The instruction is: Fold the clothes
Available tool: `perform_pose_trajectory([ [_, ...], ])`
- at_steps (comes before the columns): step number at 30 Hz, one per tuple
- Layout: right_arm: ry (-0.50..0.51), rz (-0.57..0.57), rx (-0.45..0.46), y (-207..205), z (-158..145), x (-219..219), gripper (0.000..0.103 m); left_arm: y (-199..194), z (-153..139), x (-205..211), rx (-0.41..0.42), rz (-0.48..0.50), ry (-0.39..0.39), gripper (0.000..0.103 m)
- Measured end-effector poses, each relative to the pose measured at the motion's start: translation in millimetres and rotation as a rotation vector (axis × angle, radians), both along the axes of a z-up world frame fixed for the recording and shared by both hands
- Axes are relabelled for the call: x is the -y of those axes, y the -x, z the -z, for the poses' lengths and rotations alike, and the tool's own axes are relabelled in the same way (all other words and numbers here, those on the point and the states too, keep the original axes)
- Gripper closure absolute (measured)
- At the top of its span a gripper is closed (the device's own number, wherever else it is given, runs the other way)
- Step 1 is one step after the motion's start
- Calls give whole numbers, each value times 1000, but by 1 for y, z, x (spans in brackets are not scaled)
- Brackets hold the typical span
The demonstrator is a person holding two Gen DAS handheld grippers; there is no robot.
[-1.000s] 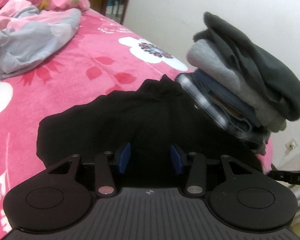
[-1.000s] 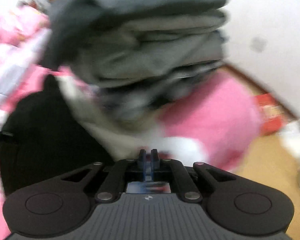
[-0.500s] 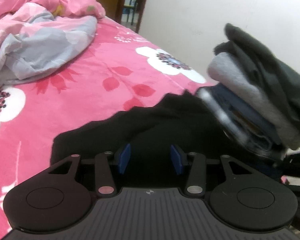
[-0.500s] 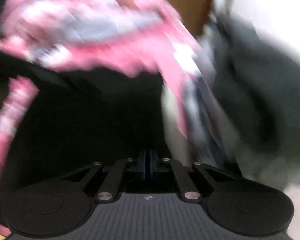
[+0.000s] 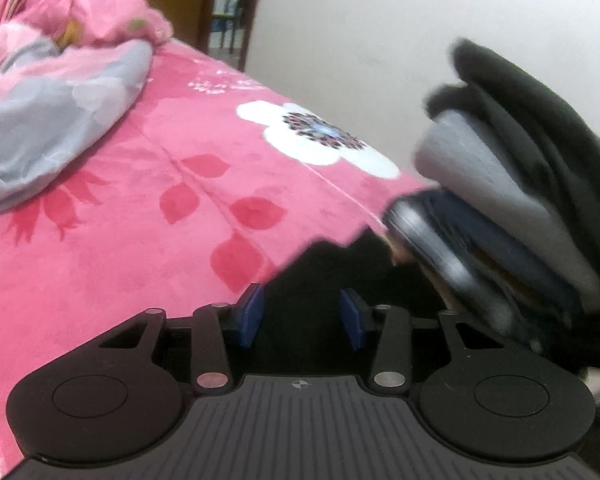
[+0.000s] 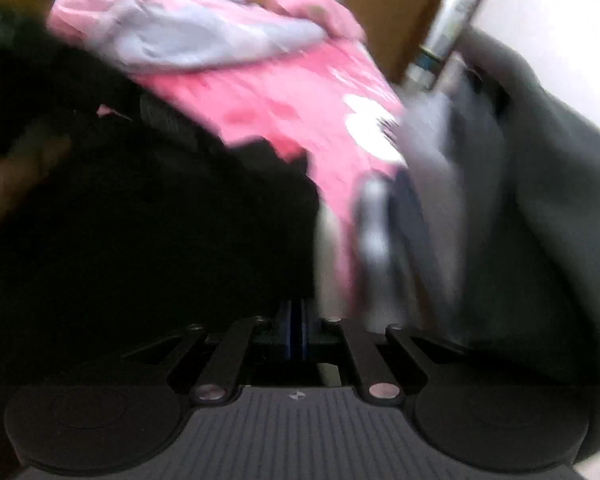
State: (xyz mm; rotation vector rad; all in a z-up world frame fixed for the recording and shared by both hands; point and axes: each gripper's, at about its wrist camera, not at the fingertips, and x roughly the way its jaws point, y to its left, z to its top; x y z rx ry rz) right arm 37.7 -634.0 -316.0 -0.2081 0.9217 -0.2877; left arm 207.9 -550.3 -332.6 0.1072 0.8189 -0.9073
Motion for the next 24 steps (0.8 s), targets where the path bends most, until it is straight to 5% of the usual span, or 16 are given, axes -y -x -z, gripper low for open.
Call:
perform_pose_trajectory([
  [2, 45, 0, -16, 8, -6, -3, 99, -9, 0, 2, -2, -47, 2, 59],
  [10, 115, -232, 167, -19, -21, -28, 99, -35, -5, -27, -113, -184, 66, 59],
  [16, 192, -13, 70, -58, 8, 11, 100, -37, -24, -101, -146, -342, 95, 59],
  [24, 128, -227, 183, -47, -31, -20, 98, 3, -26, -209, -246, -555, 45, 58],
])
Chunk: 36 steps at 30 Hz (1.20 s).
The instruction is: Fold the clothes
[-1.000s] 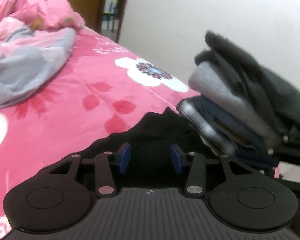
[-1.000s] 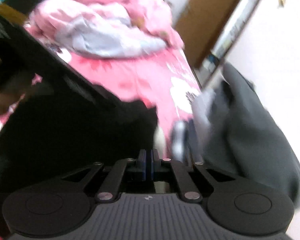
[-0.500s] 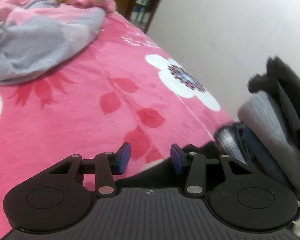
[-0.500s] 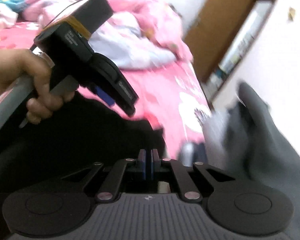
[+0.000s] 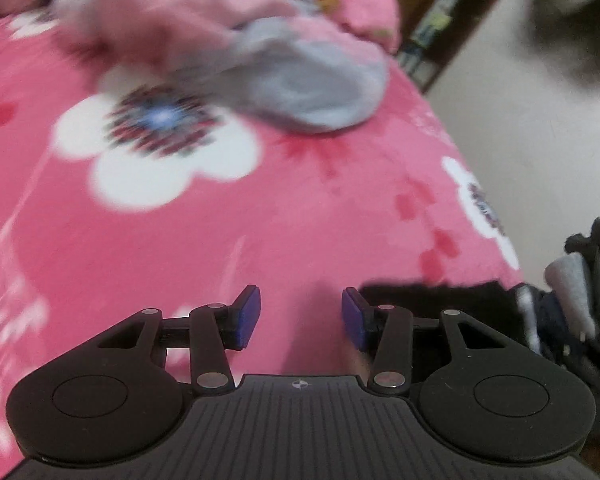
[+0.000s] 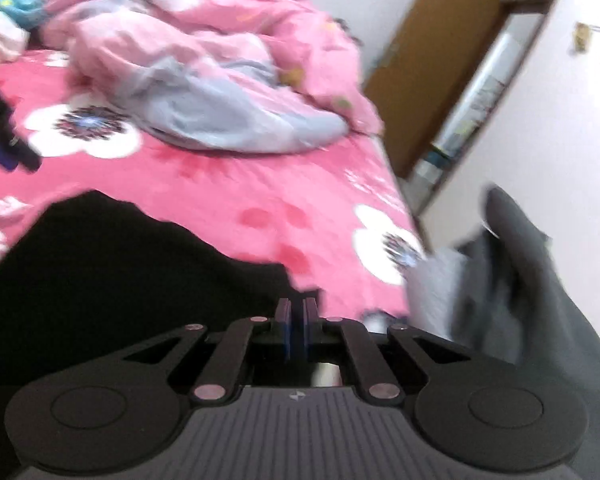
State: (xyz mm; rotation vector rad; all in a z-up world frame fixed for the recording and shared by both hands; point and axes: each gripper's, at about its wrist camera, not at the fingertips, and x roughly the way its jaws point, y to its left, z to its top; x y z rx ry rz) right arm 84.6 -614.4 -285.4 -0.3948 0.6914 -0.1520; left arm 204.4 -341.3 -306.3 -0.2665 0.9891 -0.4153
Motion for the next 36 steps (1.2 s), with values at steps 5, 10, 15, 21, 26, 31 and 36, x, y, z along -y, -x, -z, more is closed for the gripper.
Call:
perform_pose_trajectory([
  [5, -28, 105, -89, -63, 32, 17, 99, 44, 7, -19, -130, -12, 40, 58],
  [10, -38, 111, 6, -32, 5, 7, 98, 90, 25, -14, -279, 18, 95, 58],
  [15, -195, -159, 2, -23, -6, -23, 98, 107, 38, -6, -349, 22, 167, 58],
  [21, -374, -333, -72, -67, 8, -56, 98, 121, 57, 4, -377, 68, 198, 55],
  [26, -363, -45, -47, -101, 12, -30, 97, 122, 69, -10, -375, 23, 247, 54],
  [31, -379, -21, -73, -48, -26, -18, 97, 125, 61, -29, -338, -2, 273, 54],
  [36, -340, 43, -207, 32, -26, -14, 97, 123, 52, -42, -300, 18, 291, 54],
])
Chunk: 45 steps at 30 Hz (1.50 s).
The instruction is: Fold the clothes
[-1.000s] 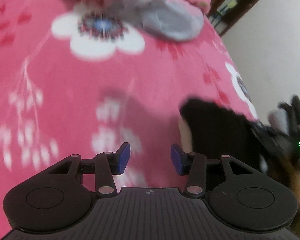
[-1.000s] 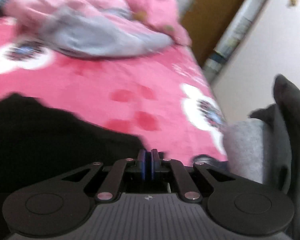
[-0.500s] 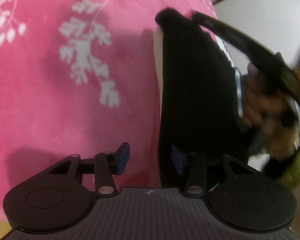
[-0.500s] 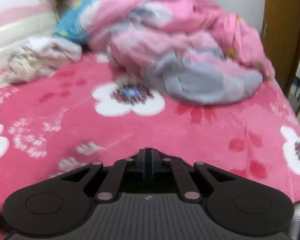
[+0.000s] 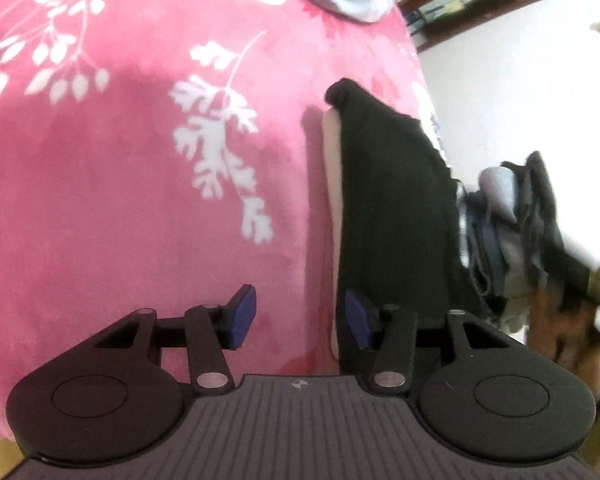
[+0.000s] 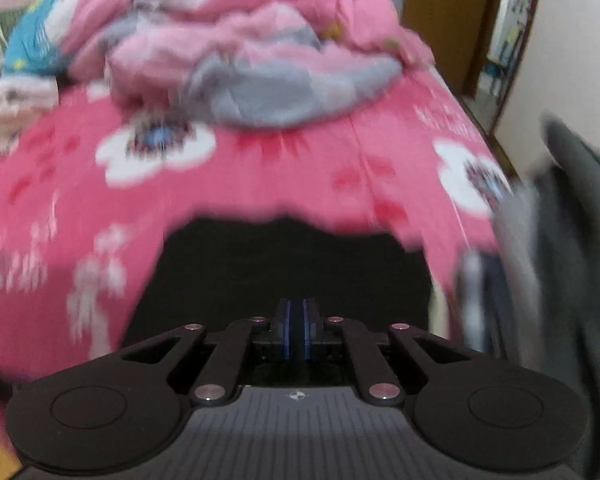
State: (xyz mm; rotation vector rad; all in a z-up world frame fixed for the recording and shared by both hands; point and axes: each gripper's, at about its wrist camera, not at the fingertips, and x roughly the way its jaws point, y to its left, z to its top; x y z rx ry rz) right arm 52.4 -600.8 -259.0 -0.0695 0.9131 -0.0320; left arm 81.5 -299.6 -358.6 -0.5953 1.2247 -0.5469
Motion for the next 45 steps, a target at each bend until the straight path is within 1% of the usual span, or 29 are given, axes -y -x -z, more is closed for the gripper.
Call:
perform_pose_trajectory([
  [2, 35, 53, -77, 28, 12, 6, 97, -1, 1, 3, -4, 21, 4, 54],
  [4, 49, 81, -93, 53, 20, 9, 97, 3, -1, 10, 5, 53, 15, 54],
  [8, 146, 81, -133, 92, 18, 0, 96, 15, -6, 25, 15, 138, 15, 54],
  [9, 150, 90, -161, 98, 14, -2, 96, 17, -10, 31, 22, 165, 5, 54],
  [11, 170, 131, -223, 109, 10, 0, 96, 20, -19, 37, 38, 212, -12, 54],
  [13, 190, 184, -248, 122, 4, 4, 96, 24, -35, 41, 65, 254, -43, 54],
  [15, 154, 225, -212, 128, -9, 10, 96, 26, -50, 45, 105, 292, -76, 54],
  [17, 132, 228, -156, 123, -19, 11, 96, 28, -65, 49, 143, 329, -114, 54],
  [20, 33, 161, -73, 97, -24, 11, 96, 33, -80, 54, 174, 376, -171, 54],
  [22, -37, 74, -96, 84, -15, 6, 96, 39, -90, 50, 182, 395, -200, 54],
  [23, -59, 33, -122, 82, -8, 4, 96, 43, -96, 48, 186, 403, -213, 54],
  [24, -61, -4, -169, 86, 2, 3, 96, 46, -102, 45, 189, 411, -226, 54],
  [26, 19, 40, -257, 102, 19, 13, 95, 53, -115, 37, 204, 417, -251, 54],
  [27, 54, 123, -309, 113, 24, 25, 95, 57, -122, 30, 214, 415, -259, 54],
  [29, 67, 310, -381, 141, 21, 53, 95, 63, -138, 20, 233, 406, -271, 53],
  [31, 64, 401, -391, 169, 0, 63, 95, 70, -155, 11, 254, 395, -277, 50],
  [33, 57, 421, -375, 191, -30, 57, 93, 78, -175, 8, 295, 389, -269, 46],
  [34, 53, 421, -353, 201, -49, 49, 91, 82, -185, 6, 316, 385, -265, 44],
  [35, 46, 416, -335, 203, -65, 40, 79, 86, -195, 4, 337, 382, -261, 43],
  [36, 37, 411, -312, 204, -81, 32, 62, 90, -205, 3, 358, 378, -258, 41],
  [37, 32, 396, -283, 205, -99, 21, 57, 94, -216, 1, 379, 374, -253, 37],
  [38, 27, 380, -254, 206, -116, 10, 56, 99, -228, 2, 401, 366, -248, 35],
  [40, 18, 348, -196, 208, -151, -11, 56, 106, -250, 2, 446, 350, -245, 30],
  [41, 10, 339, -165, 209, -168, -19, 54, 111, -261, 2, 470, 342, -244, 22],
  [42, -4, 330, -127, 210, -184, -26, 49, 115, -273, 3, 497, 335, -243, 13],
  [43, -19, 321, -92, 209, -197, -31, 44, 119, -285, 4, 528, 326, -243, 9],
  [44, -35, 317, -53, 209, -213, -36, 35, 124, -296, 3, 566, 311, -242, 4],
  [45, -47, 312, -25, 208, -223, -38, 32, 130, -307, 3, 607, 291, -244, 1],
])
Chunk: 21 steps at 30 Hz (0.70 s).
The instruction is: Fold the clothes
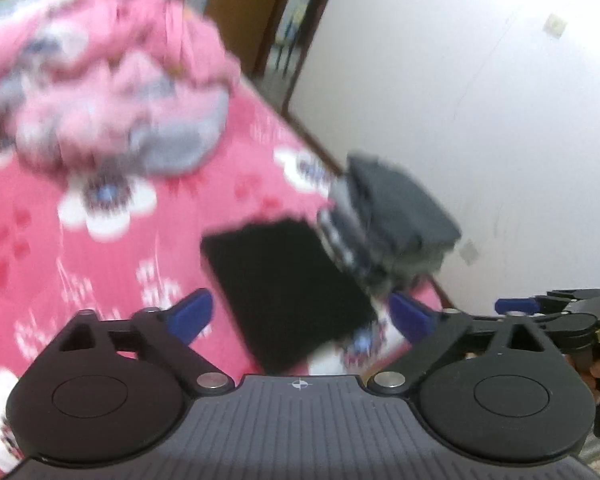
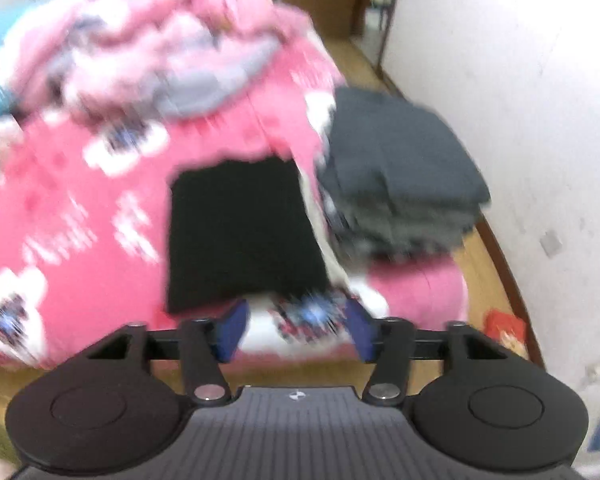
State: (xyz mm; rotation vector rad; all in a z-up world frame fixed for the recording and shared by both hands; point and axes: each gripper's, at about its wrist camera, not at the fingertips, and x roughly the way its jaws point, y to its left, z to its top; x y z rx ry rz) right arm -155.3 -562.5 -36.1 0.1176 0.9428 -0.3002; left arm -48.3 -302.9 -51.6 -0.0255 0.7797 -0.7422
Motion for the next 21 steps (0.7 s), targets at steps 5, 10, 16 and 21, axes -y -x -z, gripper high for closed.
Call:
perform_pose_trajectory([
  [5, -41, -39, 112, -11, -30, -1, 3, 21, -33, 9, 119, -106, -29, 0],
  [10, -5, -55, 154, -10, -42, -3, 0, 36, -47, 24, 112, -222, -57, 0],
  [16, -75, -95, 85, 3, -33, -6, 0, 49, -47, 34, 76, -321, -45, 0],
  [21, -55, -143, 42, 10, -26, -19, 0, 60, -46, 34, 30, -394, -63, 0],
])
